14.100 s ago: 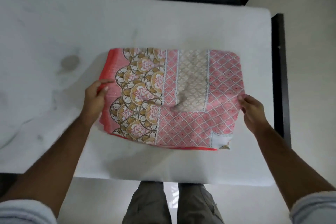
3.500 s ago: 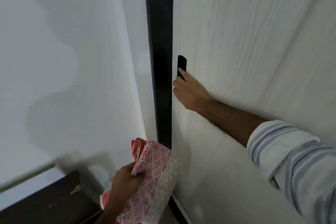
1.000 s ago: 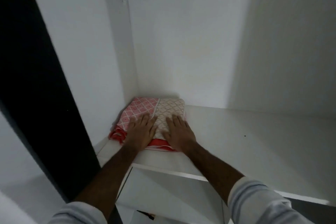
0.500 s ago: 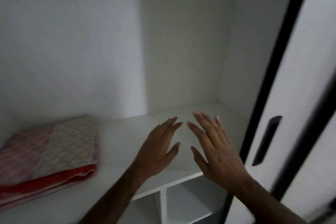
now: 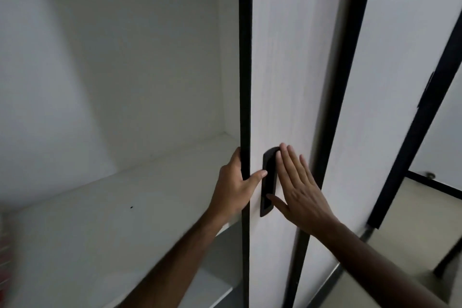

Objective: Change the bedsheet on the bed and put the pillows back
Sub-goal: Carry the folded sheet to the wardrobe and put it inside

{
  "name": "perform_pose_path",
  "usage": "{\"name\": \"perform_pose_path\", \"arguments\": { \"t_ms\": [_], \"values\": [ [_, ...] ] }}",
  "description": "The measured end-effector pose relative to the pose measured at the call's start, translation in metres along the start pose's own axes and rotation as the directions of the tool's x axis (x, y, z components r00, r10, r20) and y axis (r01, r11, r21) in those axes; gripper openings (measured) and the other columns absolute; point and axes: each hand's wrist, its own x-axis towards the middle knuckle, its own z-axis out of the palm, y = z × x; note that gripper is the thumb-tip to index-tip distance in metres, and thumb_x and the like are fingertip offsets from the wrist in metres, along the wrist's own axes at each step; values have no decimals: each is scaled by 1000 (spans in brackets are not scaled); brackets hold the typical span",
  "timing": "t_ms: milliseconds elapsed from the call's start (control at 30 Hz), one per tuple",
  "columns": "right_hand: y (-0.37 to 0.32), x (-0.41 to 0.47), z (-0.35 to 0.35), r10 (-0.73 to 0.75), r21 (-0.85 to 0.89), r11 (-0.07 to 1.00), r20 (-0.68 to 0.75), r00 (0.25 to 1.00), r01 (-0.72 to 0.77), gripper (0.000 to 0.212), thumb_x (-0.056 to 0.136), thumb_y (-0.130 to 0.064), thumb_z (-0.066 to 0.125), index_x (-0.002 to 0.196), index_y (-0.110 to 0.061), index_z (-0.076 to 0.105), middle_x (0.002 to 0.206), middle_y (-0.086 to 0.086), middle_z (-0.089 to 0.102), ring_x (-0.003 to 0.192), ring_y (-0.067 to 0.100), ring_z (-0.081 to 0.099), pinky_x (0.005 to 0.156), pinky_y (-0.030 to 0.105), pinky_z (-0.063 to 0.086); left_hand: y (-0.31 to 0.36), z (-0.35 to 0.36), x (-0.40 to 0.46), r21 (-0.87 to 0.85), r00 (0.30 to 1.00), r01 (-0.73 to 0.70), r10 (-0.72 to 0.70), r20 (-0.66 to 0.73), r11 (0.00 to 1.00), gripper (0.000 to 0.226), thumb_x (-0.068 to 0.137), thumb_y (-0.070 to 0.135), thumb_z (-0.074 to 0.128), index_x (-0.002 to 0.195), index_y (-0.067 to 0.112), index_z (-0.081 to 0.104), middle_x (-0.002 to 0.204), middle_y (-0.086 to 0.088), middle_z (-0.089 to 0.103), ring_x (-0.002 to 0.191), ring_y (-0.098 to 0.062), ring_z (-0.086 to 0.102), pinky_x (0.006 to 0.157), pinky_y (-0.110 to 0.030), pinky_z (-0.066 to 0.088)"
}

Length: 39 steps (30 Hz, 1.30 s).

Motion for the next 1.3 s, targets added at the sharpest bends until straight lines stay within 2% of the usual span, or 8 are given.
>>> {"name": "perform_pose_path", "arguments": {
  "t_ms": [200, 500, 633, 800, 900, 1000, 1133, 1300],
  "values": [
    [-9, 1, 16, -20, 49, 998, -93, 995, 24, 88, 98, -33, 60, 158, 0, 4, 166, 20, 1, 153, 37, 4, 123, 53, 19, 0, -3, -10, -63, 996, 9, -15, -90, 998, 43, 88, 12, 78, 124, 27, 60, 115, 15, 73, 106, 0, 69, 92, -21, 55],
    [-44, 9, 18, -263, 101, 952, -219, 939, 290, 86, 98, -50, 55, 157, -4, 12, 163, 25, 13, 151, 43, 11, 120, 62, 16, 2, -59, -58, -86, 990, 55, -65, -122, 995, 39, 85, 22, 75, 119, 34, 60, 113, 15, 74, 106, -8, 71, 91, -25, 56],
    [-86, 14, 18, -361, 110, 908, -284, 888, 405, 89, 96, -55, 53, 160, -14, 6, 165, 21, -5, 152, 41, -1, 120, 62, 9, 1, -101, -92, -93, 981, 77, -92, -169, 993, 43, 86, 20, 75, 123, 32, 57, 116, 15, 73, 110, -11, 70, 91, -25, 55],
    [-150, 21, 12, -424, 89, 856, -442, 791, 509, 88, 92, -59, 56, 159, -18, 17, 166, 16, 6, 154, 35, 5, 122, 51, 11, 2, -156, -147, 267, 953, 73, 11, -302, 961, 69, 86, 39, 79, 140, 49, 38, 141, 29, 55, 132, -3, 55, 112, -43, 46],
    [-184, 26, 5, -448, 56, 827, -536, 715, 560, 90, 87, -57, 63, 157, -13, 28, 165, 10, 21, 152, 30, 20, 123, 43, 18, 0, -190, -179, 831, 875, 40, 382, -296, 554, 98, 92, 52, 67, 162, 24, 4, 171, -1, 7, 157, -28, 12, 124, -64, 8],
    [-214, 35, -11, -486, 27, 786, -593, 643, 618, 85, 85, -52, 67, 153, -10, 38, 161, 5, 33, 147, 23, 31, 118, 37, 29, 0, -208, -206, 995, 891, 94, 445, -94, 22, 87, 100, 52, 52, 163, 13, 6, 171, -9, -7, 158, -30, -2, 121, -67, 2],
    [-256, 45, -34, -541, -10, 740, -603, 586, 673, 77, 88, -48, 65, 151, -11, 41, 160, 3, 36, 146, 19, 33, 115, 35, 33, -2, -227, -240, 959, 926, 227, 342, -158, -172, 79, 102, 40, 45, 162, 4, 8, 171, -13, -1, 158, -28, 5, 122, -67, 6],
    [-315, 46, -65, -482, 7, 820, -533, 696, 573, 80, 96, -58, 50, 157, -12, 27, 166, 10, 16, 153, 28, 12, 122, 52, 13, 9, -269, -282, 896, 912, 359, 304, -276, -262, 74, 105, 36, 42, 161, 2, 10, 170, -16, 2, 157, -30, 11, 123, -63, 11]
  ]
}}
